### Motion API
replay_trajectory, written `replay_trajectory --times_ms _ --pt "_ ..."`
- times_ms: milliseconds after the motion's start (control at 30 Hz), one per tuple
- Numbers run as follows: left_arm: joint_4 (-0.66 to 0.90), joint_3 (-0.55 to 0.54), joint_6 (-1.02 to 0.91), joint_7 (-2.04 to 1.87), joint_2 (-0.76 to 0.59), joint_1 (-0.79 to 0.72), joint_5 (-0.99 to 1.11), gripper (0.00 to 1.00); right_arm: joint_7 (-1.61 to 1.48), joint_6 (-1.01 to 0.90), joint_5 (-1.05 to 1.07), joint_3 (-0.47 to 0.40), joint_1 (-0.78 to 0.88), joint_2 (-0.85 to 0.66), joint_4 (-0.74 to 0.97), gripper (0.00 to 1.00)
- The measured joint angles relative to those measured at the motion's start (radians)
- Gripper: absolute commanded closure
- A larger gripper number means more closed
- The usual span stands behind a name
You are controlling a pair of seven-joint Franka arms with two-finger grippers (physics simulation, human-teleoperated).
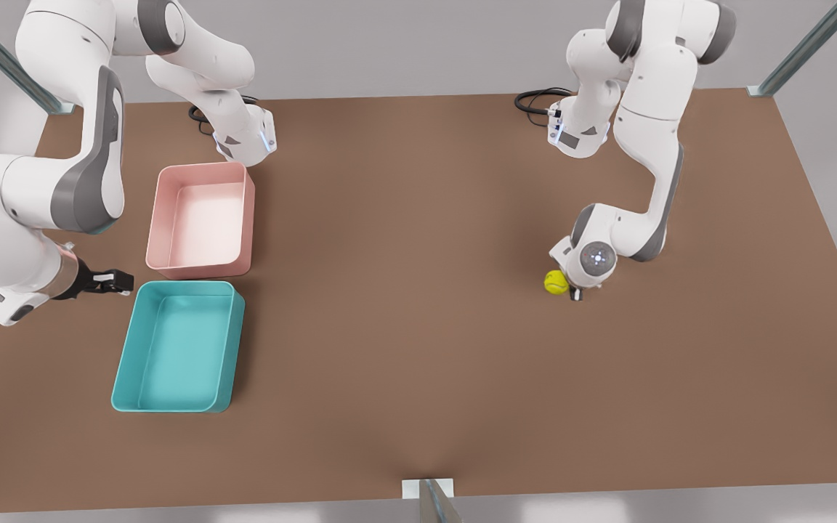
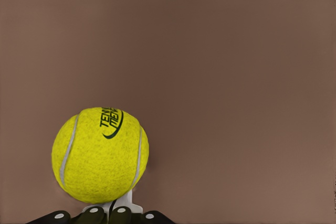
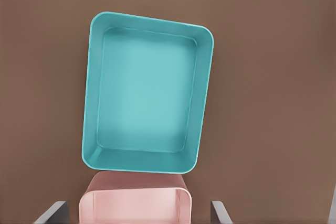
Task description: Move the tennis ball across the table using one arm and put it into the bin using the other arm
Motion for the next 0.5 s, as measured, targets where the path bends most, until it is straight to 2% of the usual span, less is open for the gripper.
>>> replay_trajectory --times_ms 133,233,300,367,500 --pt "0.036 -0.084 0.02 -0.112 0.006 -0.06 -0.135 0.79 0.0 0.0 0.0 0.0 0.0 0.001 -0.001 0.0" --pt "0.087 -0.086 0.007 -0.183 -0.003 -0.006 -0.21 0.79 0.0 0.0 -0.001 0.001 0.001 0.001 -0.001 0.0" --pt "0.175 -0.034 -0.062 -0.226 -0.031 0.026 -0.241 0.79 0.0 0.0 -0.001 0.001 0.002 0.001 -0.001 0.0" --pt "0.384 0.036 -0.211 -0.278 -0.042 0.042 -0.231 0.79 -0.001 0.0 -0.001 0.002 0.001 0.001 -0.001 0.0" --pt "0.891 0.045 -0.626 -0.432 -0.018 0.04 -0.155 0.79 -0.001 0.0 -0.001 0.001 0.001 0.001 -0.001 0.0"
